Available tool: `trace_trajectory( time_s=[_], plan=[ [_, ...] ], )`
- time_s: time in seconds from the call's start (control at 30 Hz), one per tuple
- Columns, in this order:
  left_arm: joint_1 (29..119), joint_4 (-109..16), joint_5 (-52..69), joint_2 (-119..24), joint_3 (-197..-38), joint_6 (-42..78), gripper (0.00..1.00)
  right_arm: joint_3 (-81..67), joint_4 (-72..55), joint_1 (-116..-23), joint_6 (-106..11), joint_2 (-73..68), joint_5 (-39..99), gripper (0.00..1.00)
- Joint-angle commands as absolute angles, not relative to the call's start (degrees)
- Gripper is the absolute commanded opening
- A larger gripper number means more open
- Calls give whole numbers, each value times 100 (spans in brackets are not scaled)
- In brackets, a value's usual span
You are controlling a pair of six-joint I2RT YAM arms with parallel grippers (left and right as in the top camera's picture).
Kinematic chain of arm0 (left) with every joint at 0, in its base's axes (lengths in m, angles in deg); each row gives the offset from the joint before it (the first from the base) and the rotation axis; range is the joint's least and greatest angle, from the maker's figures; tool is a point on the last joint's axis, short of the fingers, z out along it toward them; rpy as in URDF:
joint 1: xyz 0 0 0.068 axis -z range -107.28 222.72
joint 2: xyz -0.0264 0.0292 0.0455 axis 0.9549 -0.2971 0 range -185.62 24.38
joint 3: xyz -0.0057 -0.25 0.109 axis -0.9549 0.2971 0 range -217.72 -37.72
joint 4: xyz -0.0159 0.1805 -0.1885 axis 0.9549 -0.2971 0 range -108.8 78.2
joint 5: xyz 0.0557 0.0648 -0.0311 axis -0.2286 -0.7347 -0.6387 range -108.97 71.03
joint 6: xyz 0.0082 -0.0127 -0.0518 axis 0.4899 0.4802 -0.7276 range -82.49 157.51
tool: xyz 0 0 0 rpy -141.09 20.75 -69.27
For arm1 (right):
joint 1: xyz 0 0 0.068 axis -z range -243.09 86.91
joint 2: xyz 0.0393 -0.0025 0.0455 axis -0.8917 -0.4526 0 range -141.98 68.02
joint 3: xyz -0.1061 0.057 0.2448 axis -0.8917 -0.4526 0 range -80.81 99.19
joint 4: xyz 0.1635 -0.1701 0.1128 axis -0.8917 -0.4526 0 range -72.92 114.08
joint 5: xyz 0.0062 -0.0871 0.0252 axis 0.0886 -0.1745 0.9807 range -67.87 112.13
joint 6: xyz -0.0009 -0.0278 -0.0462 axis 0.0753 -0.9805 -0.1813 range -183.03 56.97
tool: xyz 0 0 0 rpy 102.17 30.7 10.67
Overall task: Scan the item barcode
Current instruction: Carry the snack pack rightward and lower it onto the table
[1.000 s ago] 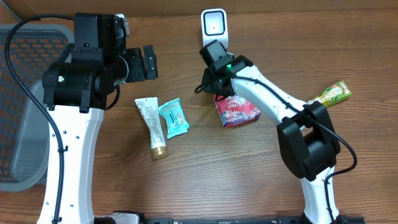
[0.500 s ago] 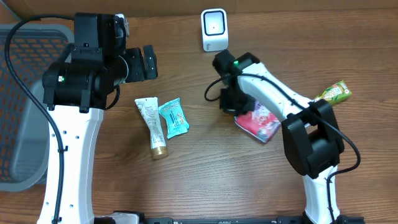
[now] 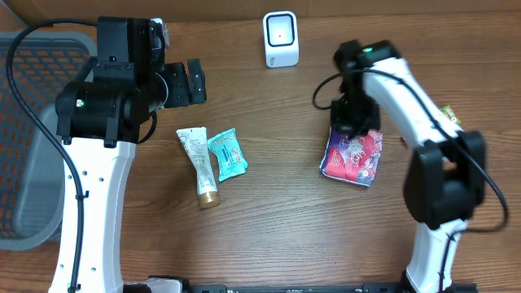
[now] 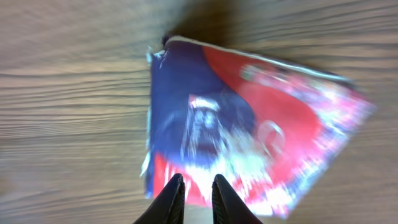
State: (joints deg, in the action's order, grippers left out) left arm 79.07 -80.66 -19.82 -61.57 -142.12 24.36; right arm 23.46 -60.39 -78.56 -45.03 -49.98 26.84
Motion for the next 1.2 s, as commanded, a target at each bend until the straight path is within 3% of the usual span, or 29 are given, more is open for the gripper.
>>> trace_trajectory(
  time_s=[0.0,0.2,0.23,0.27,0.33,0.57,0.93,1.03,1.17],
  plan=[
    [7911,-8062,-1942,-6187,-14293,2511,100,2543,-6028,-7626,-4029,-4038,2815,18],
    [7911,-8062,-1942,-6187,-14293,2511,100,2508,-6327,-7359,-3876,-3710,2769,19],
    [7911,-8062,-1940,-6187,-14293,2511,99,2425,-6338,-7346,-3876,-3710,2769,24],
    [7911,-8062,-1942,-6187,-14293,2511,100,2211,-6323,-7324,-3878,-3708,2784,42],
    [7911,-8062,-1942,-6187,-14293,2511,99,1815,-6126,-7235,-3956,-3710,3101,55],
    [7911,-8062,-1942,-6187,-14293,2511,100,554,-5276,-6618,-4669,-3708,4345,55],
    [7911,-8062,-1942,-6187,-14293,2511,100,-1035,-3921,-6107,-5135,-3708,4686,62],
    [7911,-8062,-1942,-6187,-14293,2511,100,-1479,-3352,-6030,-5307,-3708,5053,60],
    [7911,-8062,-1942,-6187,-14293,2508,100,-1999,-2526,-5985,-5266,-3710,5180,50]
  ],
)
